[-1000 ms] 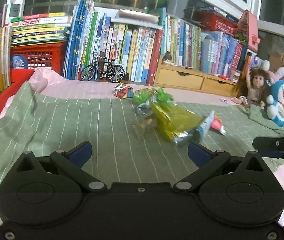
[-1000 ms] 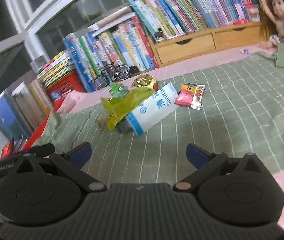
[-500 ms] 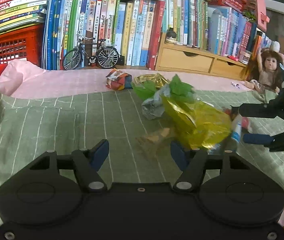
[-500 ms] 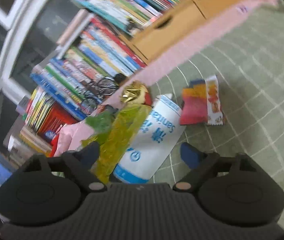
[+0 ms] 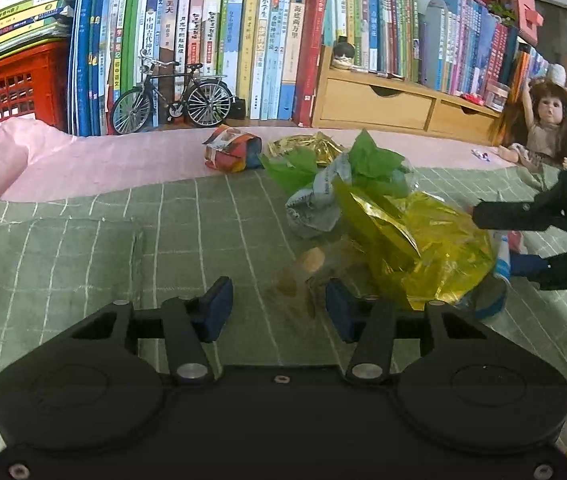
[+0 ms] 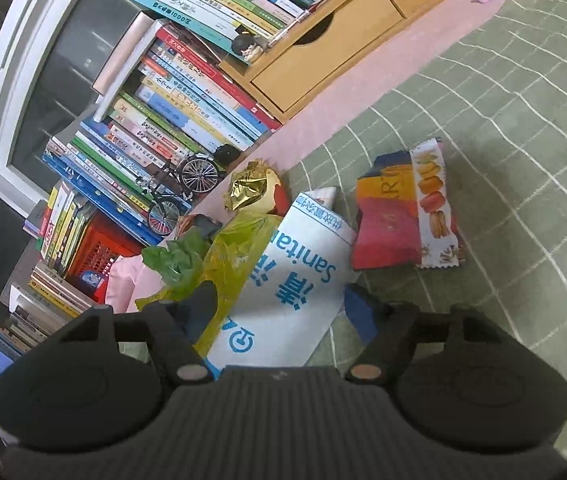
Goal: Collect trash
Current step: 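Grasp the small clear wrapper with the left tool while the right tool grasps the white packet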
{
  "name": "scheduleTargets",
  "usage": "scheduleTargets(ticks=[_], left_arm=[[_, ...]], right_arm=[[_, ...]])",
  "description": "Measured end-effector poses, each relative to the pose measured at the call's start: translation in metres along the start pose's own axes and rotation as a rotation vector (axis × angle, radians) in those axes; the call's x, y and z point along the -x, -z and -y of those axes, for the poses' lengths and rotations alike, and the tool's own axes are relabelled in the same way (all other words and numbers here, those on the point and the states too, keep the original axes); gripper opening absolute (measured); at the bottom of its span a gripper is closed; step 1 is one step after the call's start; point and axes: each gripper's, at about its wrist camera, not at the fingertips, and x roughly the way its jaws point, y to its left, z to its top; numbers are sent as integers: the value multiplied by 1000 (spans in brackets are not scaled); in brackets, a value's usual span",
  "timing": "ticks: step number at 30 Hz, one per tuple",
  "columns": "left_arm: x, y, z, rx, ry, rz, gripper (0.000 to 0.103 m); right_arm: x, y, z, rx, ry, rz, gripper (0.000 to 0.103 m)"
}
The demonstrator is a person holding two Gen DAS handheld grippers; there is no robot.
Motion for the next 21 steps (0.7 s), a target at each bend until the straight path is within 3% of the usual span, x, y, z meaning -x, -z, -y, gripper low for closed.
scheduleTargets(ticks=[5,9,15,21], left_arm=[[-5,-7,-5,74,38,4,48],[-9,-7,-3,46,14,10,44],[-7,-7,-1,50,18,11,25],[0,-3,-2,61,16,14,24]], right_arm=[[-3,-2,3,-1,-6,9,68],[-2,-2,6,-9,-15,11,64],[0,0,8,11,-22,14,57],[15,2,6,35,-20,31,48]])
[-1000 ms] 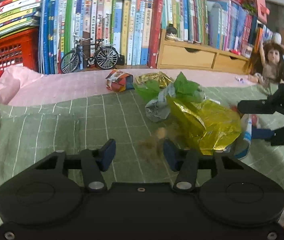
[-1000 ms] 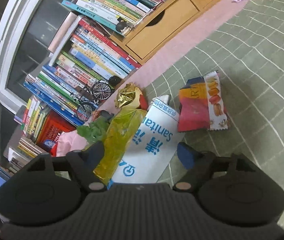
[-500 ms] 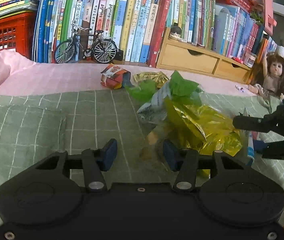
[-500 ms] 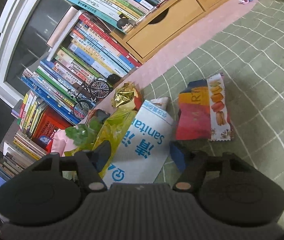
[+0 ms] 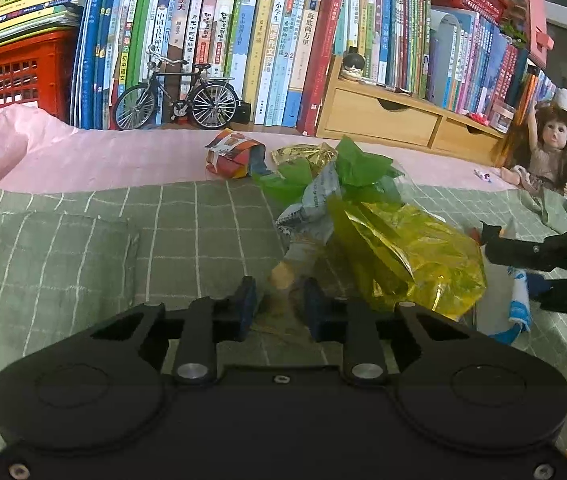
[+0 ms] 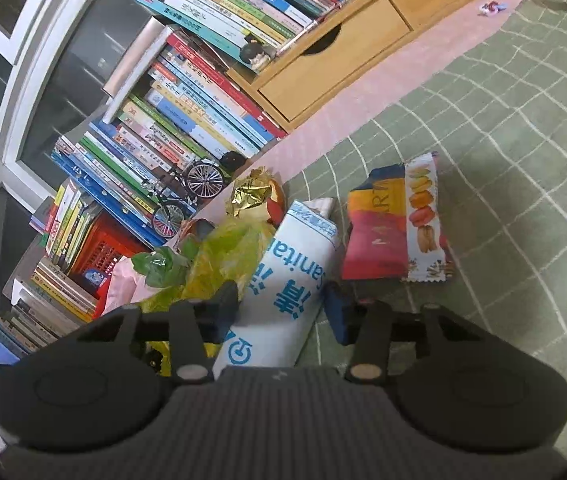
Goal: Collect trash
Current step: 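Grasp the small clear wrapper with the left tool while the right tool grasps the white packet, then carry both held items down past the bed's wooden edge toward the black bin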
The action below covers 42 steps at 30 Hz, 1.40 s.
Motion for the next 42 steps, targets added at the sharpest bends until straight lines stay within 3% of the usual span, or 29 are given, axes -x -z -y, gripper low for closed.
scheduleTargets(ticks=[11,14,15,16,27,42], left_arm=[[21,6,-4,29,-1,20,24],[28,6,-7,42,-3,30,23],[31,6,-7,43,-2,32,23],[34,7,-7,43,-3,33,23],[83,31,2,55,20,51,23],[154,86,27,57,61,42,23]], right_arm=[[30,5,1,28,26,31,35],[35,8,-3,55,18,31,27],[37,9,-4,62,13,30,16],[40,10,-6,66,9,27,12],[78,37,-34,164,-24,21,9],[135,99,-47,213,-78,-98,9]])
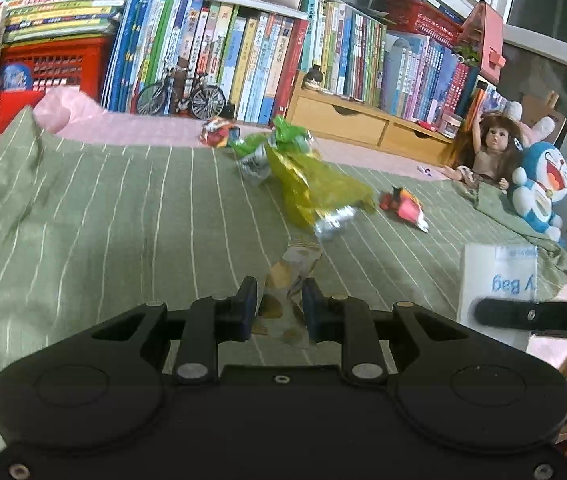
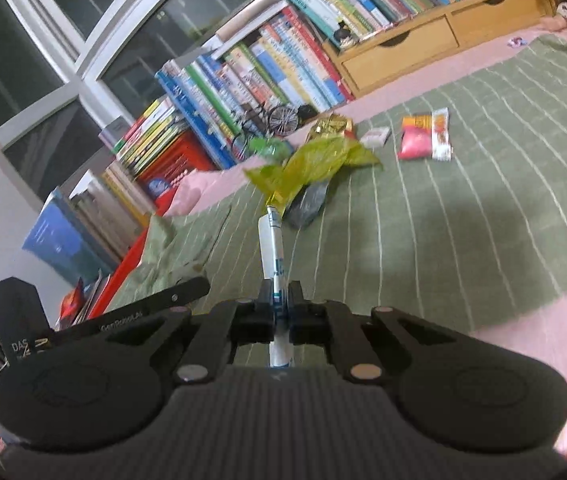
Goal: Collect trash
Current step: 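Carry both held items down past the bed's wooden edge toward the black bin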
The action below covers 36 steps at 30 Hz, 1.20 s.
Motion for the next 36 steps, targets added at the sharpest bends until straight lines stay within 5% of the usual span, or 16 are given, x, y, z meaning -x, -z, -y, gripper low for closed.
scheduleTargets(ticks=[22,36], left_arm=[[107,80,51,-43,114,14,23],[112,132,54,-65,155,-130,23]], right_arm=[[70,78,-13,6,-53,-48,9],[70,123,-5,-4,-2,-159,9]])
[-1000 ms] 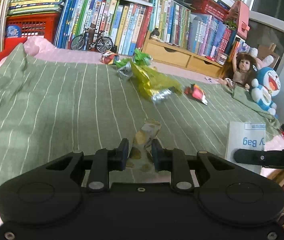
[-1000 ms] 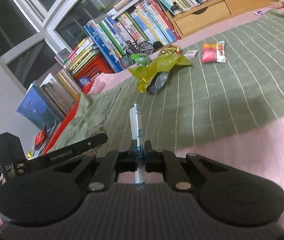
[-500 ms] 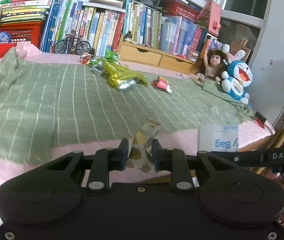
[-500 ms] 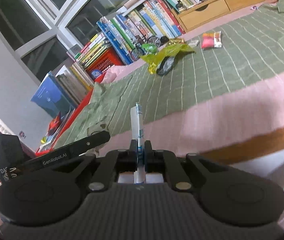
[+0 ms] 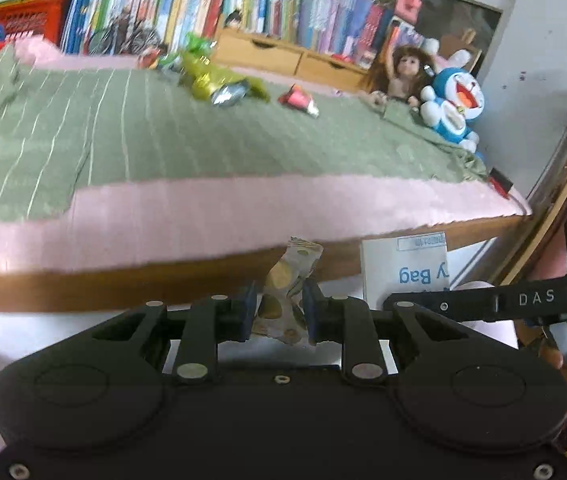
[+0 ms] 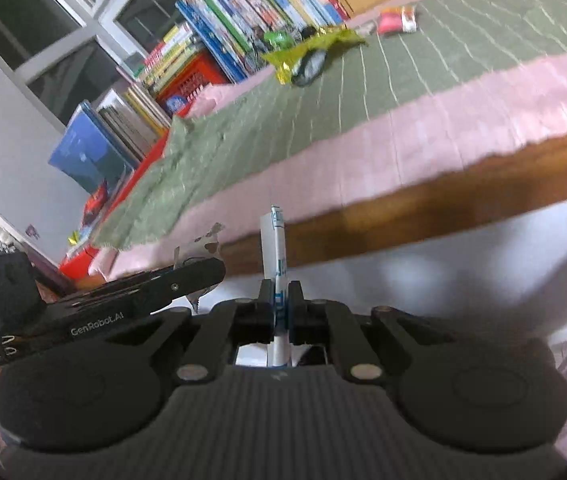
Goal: Collect trash
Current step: 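Carry both held items down past the bed's wooden edge toward the black bin, then open the left tool to drop the clear wrapper while the right tool drops the white packet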
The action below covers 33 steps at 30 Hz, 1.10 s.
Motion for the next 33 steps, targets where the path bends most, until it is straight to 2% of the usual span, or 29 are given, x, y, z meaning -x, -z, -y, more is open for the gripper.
scheduleTargets(ticks=[5,12,17,20,28,30,32,33], left_arm=[[-5,13,-4,0,3,-40,23],[-30,34,-7,5,5,-146,23],[-49,43,-9,-12,-37,-189,23],[-59,45,-11,11,-28,-212,23],[-76,50,-8,-3,-41,-253,25],[-80,51,-8,5,-54,-260,35],[-82,52,-10,16,-69,-258,54],[-83,51,-12,26,-76,-257,57]], right_arm=[[-12,11,5,-6,25,-53,9],[-29,20,9,-33,23,-101,9],[-31,22,16,-74,24,-101,9],[-31,25,24,-104,36,-100,9],[-23,28,40,-142,83,-80,9],[-21,28,44,-153,87,-79,9],[-21,29,46,-160,91,-80,9],[-21,30,47,-162,93,-80,9]])
